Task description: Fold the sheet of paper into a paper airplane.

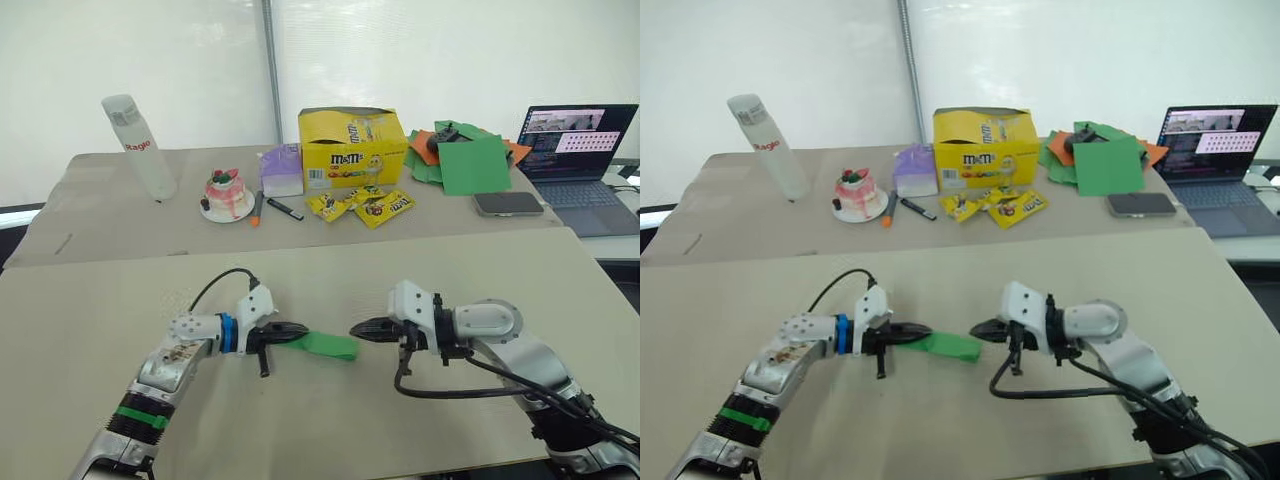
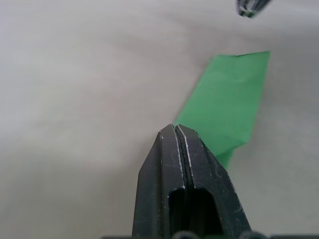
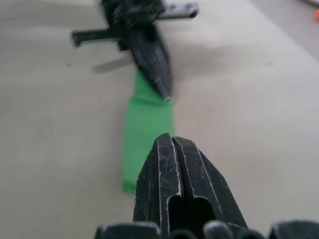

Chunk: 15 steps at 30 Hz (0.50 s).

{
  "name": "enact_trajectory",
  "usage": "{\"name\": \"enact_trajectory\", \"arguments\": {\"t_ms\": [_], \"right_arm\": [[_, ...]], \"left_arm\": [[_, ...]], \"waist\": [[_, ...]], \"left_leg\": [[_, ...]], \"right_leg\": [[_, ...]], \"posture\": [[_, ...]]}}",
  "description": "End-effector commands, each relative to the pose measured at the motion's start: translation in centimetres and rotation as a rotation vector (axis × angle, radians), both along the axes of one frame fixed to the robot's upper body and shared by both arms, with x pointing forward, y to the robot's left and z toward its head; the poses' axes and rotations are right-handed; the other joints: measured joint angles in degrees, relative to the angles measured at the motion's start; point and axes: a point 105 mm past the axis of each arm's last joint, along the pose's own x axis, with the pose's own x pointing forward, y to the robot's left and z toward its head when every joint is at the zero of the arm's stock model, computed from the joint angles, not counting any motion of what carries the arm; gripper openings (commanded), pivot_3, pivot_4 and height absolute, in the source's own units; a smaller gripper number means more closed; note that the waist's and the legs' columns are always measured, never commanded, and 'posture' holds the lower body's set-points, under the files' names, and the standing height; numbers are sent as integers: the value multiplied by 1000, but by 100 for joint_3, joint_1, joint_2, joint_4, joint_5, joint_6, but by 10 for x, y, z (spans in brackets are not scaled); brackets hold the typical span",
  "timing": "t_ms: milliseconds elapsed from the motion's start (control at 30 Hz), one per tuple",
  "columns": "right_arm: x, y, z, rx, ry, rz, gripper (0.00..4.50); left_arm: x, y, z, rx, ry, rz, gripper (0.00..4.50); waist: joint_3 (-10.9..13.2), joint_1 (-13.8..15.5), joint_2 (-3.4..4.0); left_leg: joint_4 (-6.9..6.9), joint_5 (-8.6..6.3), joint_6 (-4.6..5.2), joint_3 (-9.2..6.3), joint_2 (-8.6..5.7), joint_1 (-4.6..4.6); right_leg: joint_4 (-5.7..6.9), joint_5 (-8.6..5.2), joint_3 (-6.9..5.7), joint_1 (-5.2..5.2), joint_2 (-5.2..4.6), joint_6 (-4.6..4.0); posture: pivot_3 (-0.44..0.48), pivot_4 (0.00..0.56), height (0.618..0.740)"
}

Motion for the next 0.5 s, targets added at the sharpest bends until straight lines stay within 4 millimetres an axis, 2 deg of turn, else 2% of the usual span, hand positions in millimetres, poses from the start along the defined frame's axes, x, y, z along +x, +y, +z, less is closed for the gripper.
{"name": "enact_trajectory", "arguments": {"t_ms": [33,100,233,400,500], "right_arm": [[-13,12,28,9,-24,110,10],[-16,15,34,-18,-11,128,10],[-13,25,47,-47,-22,128,10],[4,25,28,-135,-11,37,10],[19,25,17,-143,-2,-32,10]], "left_arm": [[-6,23,54,-112,-30,39,0],[-20,36,64,-81,8,19,0],[-43,47,65,-26,58,1,0],[-39,51,63,4,-8,86,0],[-41,46,63,-7,-19,96,0]], "waist": [[6,-40,-3],[8,-58,-3],[20,-64,14],[29,52,1],[27,43,-3]], "left_leg": [[0,1,-2,-1,6,-7],[-3,3,-5,-8,9,-12],[-7,-1,1,-6,3,2],[-6,-1,-1,-17,2,5],[-6,-1,-1,-11,-3,5]], "right_leg": [[3,0,1,-9,3,0],[6,1,-2,-16,3,-1],[-6,1,-6,1,-2,-2],[-18,2,-8,-7,-4,-4],[-14,3,-6,2,-9,-4]], "posture": [[0,150,740],[0,150,740],[0,150,740],[0,150,740],[0,150,740]]}}
